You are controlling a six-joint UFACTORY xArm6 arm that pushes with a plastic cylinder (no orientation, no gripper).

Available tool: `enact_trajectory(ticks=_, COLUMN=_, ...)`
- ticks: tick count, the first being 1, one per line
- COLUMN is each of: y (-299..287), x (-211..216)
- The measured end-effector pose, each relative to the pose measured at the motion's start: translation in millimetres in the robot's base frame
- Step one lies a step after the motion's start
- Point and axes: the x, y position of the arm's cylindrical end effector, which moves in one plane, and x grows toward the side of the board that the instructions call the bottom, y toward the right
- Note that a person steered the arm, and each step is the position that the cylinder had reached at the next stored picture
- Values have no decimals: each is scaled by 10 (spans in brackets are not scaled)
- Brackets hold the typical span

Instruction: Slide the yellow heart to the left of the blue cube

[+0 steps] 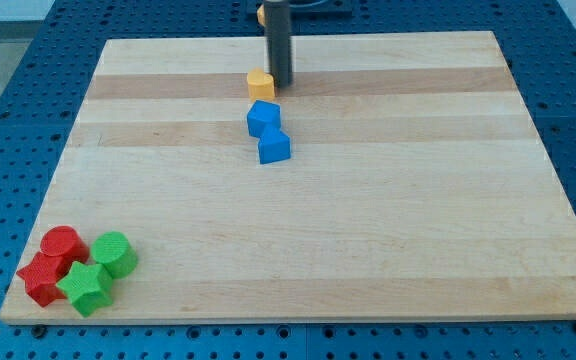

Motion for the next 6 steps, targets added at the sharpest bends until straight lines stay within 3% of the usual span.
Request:
enact_trajectory(ticks=1, y=320, x=166)
enact_trajectory(ticks=2, y=729, x=-170)
enact_trajectory(ticks=3, y=144, x=-434)
enact_trajectory(ticks=4, y=-537, x=-272)
enact_trajectory(ticks=5, y=-765, x=189)
enact_trajectory(ticks=6, y=-554, x=448)
